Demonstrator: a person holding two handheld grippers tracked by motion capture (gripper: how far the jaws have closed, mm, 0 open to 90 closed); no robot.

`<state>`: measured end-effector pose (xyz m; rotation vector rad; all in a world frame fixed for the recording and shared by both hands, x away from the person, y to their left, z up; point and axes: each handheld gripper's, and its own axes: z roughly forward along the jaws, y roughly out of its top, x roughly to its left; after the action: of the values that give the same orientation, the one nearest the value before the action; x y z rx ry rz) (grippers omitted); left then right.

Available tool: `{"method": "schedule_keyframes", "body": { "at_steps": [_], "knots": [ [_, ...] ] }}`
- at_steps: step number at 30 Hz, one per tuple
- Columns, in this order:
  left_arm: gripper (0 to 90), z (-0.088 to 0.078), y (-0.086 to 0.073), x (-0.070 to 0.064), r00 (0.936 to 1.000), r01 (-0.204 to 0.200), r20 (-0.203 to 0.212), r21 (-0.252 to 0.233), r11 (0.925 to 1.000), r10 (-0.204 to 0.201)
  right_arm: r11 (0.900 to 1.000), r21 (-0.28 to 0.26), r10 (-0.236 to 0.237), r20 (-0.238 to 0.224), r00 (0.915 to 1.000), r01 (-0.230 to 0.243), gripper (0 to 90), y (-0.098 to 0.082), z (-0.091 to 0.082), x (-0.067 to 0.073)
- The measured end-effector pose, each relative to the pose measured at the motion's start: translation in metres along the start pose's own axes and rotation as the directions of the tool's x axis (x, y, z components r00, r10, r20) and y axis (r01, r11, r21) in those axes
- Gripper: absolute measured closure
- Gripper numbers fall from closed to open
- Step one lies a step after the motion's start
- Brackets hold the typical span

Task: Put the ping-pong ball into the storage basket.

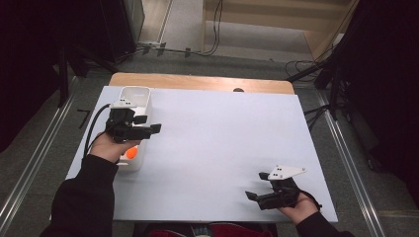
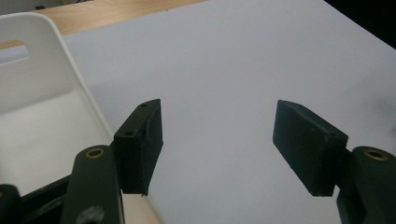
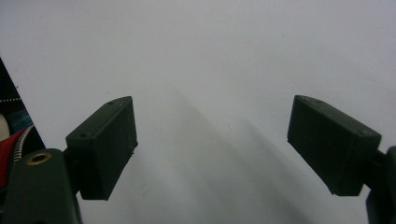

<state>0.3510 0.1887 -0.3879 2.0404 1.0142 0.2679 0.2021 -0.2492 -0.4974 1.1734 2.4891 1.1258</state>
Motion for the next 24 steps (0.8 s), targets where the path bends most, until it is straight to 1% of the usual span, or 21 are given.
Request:
{"method": "schedule_keyframes", "body": {
  "at_steps": [3,6,10,14,16,19,20,22,24],
  "knots": [
    [33.4,0.002,0.0,-0.004,0.9999,-0.015,0.005,0.008,0.9999,0.015,1.0,-0.001,0.001,-0.003,1.0,-0.001,14.5,0.0,0.0,0.0],
    [33.5,0.003,0.0,-0.008,0.9993,-0.007,0.037,-0.002,1.0,0.007,1.0,0.002,-0.001,0.0,1.0,0.001,14.5,0.0,0.0,0.0],
    [33.5,0.005,0.0,-0.011,0.999,-0.014,0.042,-0.005,0.9999,0.014,1.0,-0.001,-0.001,-0.005,1.0,0.001,14.5,0.0,0.0,0.0],
    [33.4,0.007,-0.002,-0.014,0.9973,-0.01,0.073,-0.006,0.9999,0.011,1.0,-0.003,-0.002,-0.006,1.0,0.002,14.5,0.0,0.0,0.0],
    [33.4,0.008,-0.002,-0.017,0.9966,-0.009,0.082,-0.012,0.9999,0.01,1.0,-0.005,-0.001,-0.007,1.0,0.001,14.5,0.0,0.0,0.0],
    [32.8,0.011,-0.004,-0.022,0.9965,-0.028,0.079,0.0,0.9996,0.028,1.0,-0.004,-0.002,-0.007,1.0,0.002,14.5,0.0,0.0,0.0],
    [30.0,0.012,-0.005,-0.023,0.9963,-0.041,0.077,0.01,0.9991,0.04,1.0,-0.004,-0.002,-0.006,1.0,0.002,14.5,0.0,0.0,0.0],
    [29.5,0.013,-0.007,-0.026,0.995,-0.052,0.086,0.013,0.9986,0.051,1.0,-0.004,-0.002,-0.007,1.0,0.002,14.5,0.0,0.0,0.0],
    [29.5,0.014,-0.009,-0.03,0.9934,-0.051,0.104,0.014,0.9986,0.05,1.0,-0.004,-0.001,-0.007,1.0,0.001,14.5,0.0,0.0,0.0]
  ]
}}
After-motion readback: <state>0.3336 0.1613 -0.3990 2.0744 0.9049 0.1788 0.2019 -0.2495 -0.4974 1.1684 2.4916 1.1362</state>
